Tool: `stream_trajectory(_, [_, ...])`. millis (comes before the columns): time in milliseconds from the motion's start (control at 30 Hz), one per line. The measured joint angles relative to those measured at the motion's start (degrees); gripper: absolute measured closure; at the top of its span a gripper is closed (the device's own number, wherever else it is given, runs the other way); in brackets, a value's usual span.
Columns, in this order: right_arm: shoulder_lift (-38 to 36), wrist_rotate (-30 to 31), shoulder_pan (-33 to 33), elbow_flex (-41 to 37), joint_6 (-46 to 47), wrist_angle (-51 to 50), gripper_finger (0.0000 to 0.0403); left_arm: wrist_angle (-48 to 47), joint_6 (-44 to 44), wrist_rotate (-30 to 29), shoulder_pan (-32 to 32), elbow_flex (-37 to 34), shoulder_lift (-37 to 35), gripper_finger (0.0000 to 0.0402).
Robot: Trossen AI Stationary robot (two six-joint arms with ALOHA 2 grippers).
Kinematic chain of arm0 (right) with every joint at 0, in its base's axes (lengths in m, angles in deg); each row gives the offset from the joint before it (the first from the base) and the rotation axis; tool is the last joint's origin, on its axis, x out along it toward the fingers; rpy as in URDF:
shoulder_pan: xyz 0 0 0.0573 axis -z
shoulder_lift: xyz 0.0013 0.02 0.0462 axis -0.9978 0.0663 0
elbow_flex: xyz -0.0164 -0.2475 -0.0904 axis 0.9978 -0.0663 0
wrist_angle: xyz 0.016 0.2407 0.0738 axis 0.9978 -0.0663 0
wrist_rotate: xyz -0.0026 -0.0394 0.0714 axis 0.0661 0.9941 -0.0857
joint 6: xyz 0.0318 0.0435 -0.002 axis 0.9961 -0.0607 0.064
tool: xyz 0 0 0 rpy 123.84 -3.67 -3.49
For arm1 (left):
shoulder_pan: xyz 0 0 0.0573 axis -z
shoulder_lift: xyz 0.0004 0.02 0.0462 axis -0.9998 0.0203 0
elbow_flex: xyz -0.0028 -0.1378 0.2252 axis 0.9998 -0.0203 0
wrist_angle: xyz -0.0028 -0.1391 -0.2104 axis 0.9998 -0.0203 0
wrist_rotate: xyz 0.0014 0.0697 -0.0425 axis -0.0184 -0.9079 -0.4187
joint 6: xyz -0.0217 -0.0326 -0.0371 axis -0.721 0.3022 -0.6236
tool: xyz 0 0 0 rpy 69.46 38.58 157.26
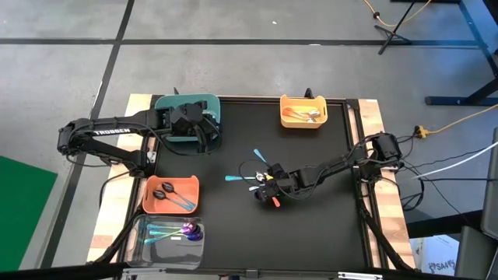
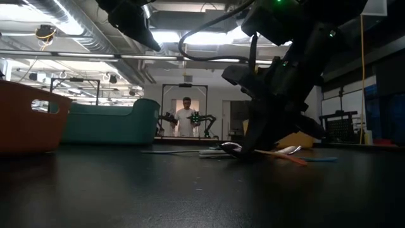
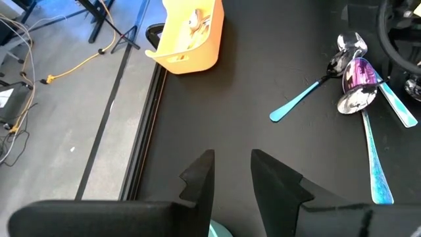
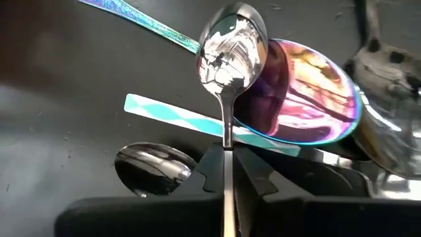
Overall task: Sort silverware by color (type)
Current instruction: Put the orange spoon into the yellow bin
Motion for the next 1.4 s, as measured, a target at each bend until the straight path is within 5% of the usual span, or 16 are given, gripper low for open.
stream_trajectory(900, [-17.0, -6.4, 0.8, 0.0, -15.2, -6.8, 0.0401, -0.1, 0.0, 0.2, 0.0, 0.0, 0.0, 0.0308])
stream_trajectory(1200, [-22.1, -0.3, 5.6, 0.1, -22.9, -5.6, 0.0401, -0.1, -2.6, 0.2, 0.0, 0.0, 0.0, 0.0308])
stream_trajectory(1400, [-22.5, 5.5, 10.2, 0.1, -30.0, 5.0, 0.0400, 0.9, -10.5, 0.3, 0.0, 0.0, 0.0, 0.0308])
